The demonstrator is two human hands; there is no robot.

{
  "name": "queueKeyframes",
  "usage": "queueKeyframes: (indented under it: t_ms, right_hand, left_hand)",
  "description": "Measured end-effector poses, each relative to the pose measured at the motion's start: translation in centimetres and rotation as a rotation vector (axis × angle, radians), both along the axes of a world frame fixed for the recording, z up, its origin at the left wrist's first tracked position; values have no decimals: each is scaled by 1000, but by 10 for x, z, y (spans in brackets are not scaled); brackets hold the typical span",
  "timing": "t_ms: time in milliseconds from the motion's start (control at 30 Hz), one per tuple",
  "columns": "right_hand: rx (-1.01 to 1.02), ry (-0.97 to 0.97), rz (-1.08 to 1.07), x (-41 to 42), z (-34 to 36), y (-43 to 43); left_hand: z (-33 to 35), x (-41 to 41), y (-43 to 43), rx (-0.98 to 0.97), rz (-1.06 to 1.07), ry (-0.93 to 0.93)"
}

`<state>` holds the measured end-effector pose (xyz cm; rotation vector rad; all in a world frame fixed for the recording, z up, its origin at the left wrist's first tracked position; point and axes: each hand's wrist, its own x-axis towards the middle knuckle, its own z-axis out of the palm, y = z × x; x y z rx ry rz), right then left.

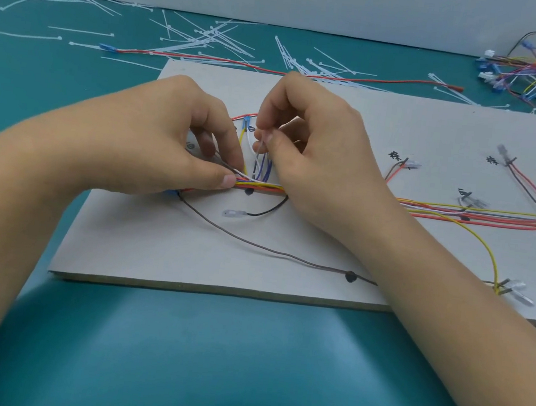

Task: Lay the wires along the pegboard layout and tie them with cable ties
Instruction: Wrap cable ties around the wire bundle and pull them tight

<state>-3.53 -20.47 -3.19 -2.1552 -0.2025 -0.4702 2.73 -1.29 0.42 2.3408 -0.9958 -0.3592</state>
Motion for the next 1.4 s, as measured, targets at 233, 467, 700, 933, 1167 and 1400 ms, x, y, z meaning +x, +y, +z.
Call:
queueKeyframes:
  t_ms: [233,467,700,933,1167,1400]
  right_hand:
    - [2,9,-25,-1,1,-1]
    - [-176,107,53,1,18,2]
    - [-89,132,22,8,20,10]
    - [-134,46,-48,6,12,8]
    - [-154,66,-44,4,10,4]
    - [-125,96,-47,5,11,3]
  left_hand:
    - [0,0,-1,9,-1,-4]
    - [-2,1,1,9,5,-17]
    - [-3,1,1,4,27,4]
    - [-1,-8,-6,-44,97,-126]
    - [1,-24,-17,40,92,-199]
    - [5,-30,-17,54,143,-199]
